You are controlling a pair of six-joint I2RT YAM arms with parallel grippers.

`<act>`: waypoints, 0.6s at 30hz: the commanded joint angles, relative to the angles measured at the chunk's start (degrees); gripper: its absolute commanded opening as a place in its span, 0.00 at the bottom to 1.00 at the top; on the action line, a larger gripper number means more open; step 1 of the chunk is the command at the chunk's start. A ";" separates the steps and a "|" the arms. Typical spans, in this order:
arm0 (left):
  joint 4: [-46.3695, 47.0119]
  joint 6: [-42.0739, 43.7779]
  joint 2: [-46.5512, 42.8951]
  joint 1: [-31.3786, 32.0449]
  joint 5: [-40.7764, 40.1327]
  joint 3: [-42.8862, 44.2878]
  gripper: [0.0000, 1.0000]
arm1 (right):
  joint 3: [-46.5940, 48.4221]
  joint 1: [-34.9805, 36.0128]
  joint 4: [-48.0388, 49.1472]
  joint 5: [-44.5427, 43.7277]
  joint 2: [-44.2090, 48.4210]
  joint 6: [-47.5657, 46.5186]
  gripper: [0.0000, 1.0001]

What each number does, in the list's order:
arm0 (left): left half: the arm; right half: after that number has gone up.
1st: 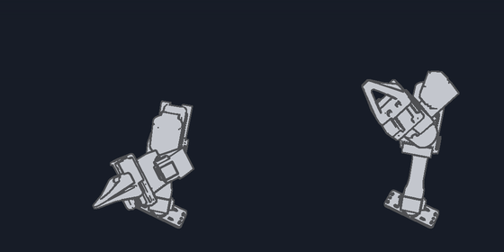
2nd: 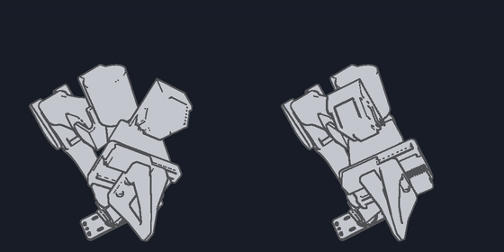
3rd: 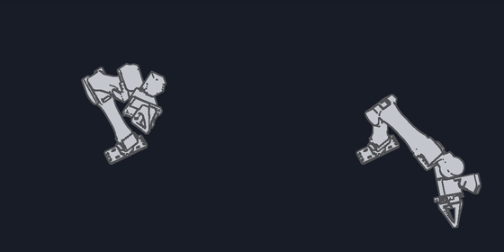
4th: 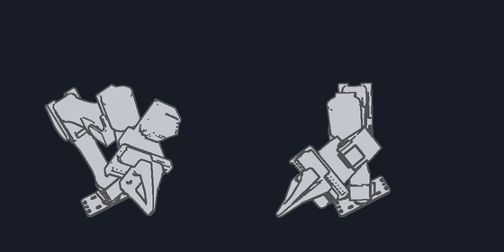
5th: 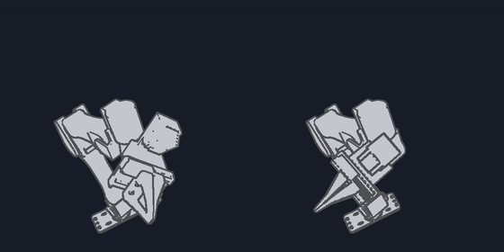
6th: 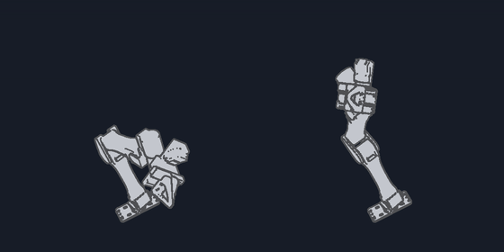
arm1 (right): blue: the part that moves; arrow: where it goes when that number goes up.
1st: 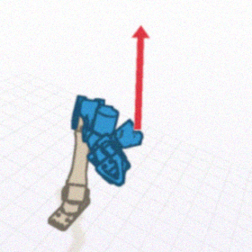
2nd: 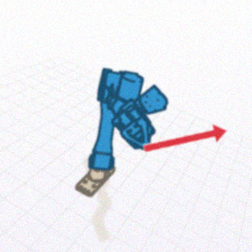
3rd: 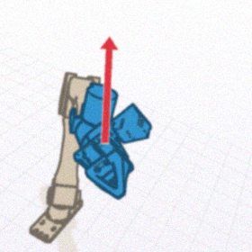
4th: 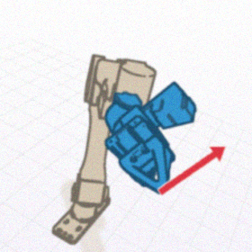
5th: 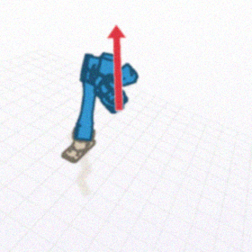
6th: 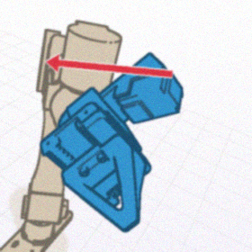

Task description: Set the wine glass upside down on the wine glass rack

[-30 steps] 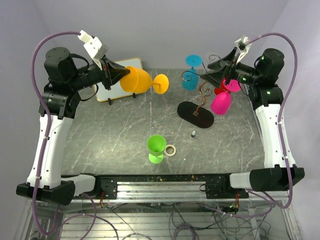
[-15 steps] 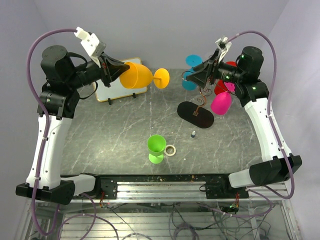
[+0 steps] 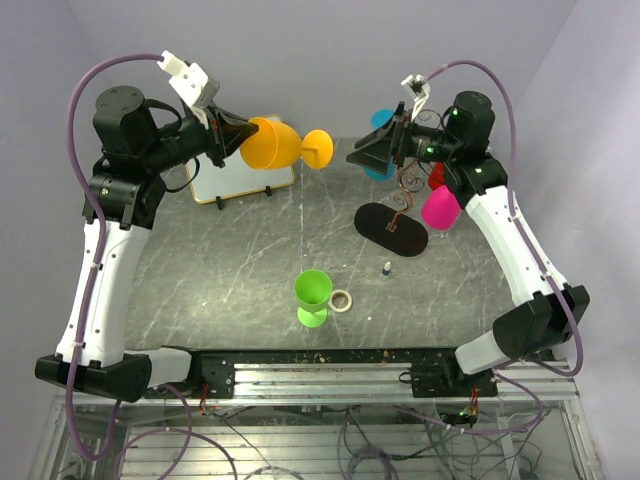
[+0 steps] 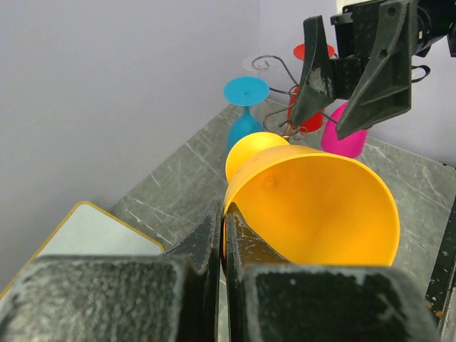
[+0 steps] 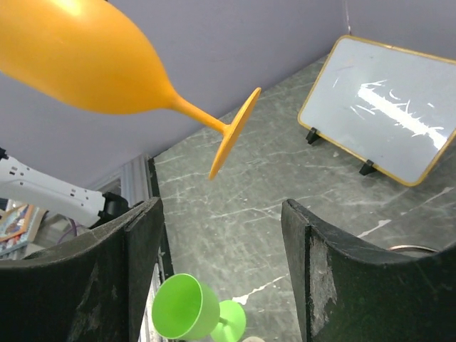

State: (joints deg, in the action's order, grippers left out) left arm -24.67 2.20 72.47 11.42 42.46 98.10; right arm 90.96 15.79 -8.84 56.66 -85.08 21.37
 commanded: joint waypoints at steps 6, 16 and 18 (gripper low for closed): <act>0.99 4.14 -0.33 0.71 -2.91 0.52 0.07 | 5.25 4.58 -0.47 -4.95 -4.91 2.00 0.62; 0.44 5.09 -0.20 0.80 -3.17 0.25 0.07 | 8.76 8.29 -2.00 -8.03 -8.90 1.10 0.48; 0.28 5.25 -0.22 0.82 -3.19 0.18 0.07 | 9.16 8.39 -2.10 -8.54 -9.33 1.14 0.44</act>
State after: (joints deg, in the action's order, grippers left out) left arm -25.12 6.35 72.51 11.84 39.97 98.08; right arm 97.89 23.90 -10.61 50.33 -93.19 22.92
